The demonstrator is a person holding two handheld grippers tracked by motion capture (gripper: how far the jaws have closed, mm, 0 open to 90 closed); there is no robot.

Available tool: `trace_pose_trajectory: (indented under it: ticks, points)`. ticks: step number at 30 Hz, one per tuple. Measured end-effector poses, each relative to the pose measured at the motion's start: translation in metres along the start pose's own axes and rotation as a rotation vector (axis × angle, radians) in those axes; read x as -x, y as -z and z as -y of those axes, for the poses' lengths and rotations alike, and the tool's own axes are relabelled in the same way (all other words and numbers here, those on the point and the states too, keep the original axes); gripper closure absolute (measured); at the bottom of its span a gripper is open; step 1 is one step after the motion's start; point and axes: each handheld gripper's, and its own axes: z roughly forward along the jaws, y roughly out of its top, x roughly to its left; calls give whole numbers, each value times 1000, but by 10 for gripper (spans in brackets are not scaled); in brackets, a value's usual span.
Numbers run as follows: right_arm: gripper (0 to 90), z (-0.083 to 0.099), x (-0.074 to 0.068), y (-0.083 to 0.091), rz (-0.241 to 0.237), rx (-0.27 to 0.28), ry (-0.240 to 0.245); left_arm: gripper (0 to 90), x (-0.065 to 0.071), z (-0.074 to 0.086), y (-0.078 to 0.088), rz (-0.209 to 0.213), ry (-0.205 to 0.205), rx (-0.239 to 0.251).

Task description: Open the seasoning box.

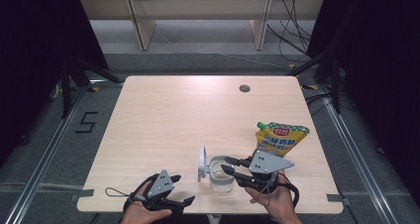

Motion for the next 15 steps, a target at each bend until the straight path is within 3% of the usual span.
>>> trace_pose_trajectory:
  ticks: [2, 3, 5, 6, 8, 9, 11, 15]
  points:
    - [645, 5, 5, 8, 5, 1, -1, 194, 0, 0, 0, -4, -10, -1]
    - [631, 7, 7, 10, 6, 13, -4, 194, -3, -1, 2, -10, -53, -24]
    - [606, 15, 12, 19, 18, 27, -23, 194, -2, -1, 1, 0, -36, -10]
    - [592, 18, 15, 24, 28, 16, -28, 194, 0, 0, 1, -1, -2, -8]
    - [570, 24, 19, 32, 43, 8, -30, 194, 1, 1, 0, 2, -1, -4]
    - [562, 27, 21, 34, 50, 5, -33, 194, 0, 0, 1, -3, -8, -8]
    - [557, 34, 24, 43, 72, 6, -38, 194, -4, -1, 3, -11, -58, -28]
    - [526, 45, 30, 59, 101, -7, -56, 194, -1, 1, 0, -3, -7, 1]
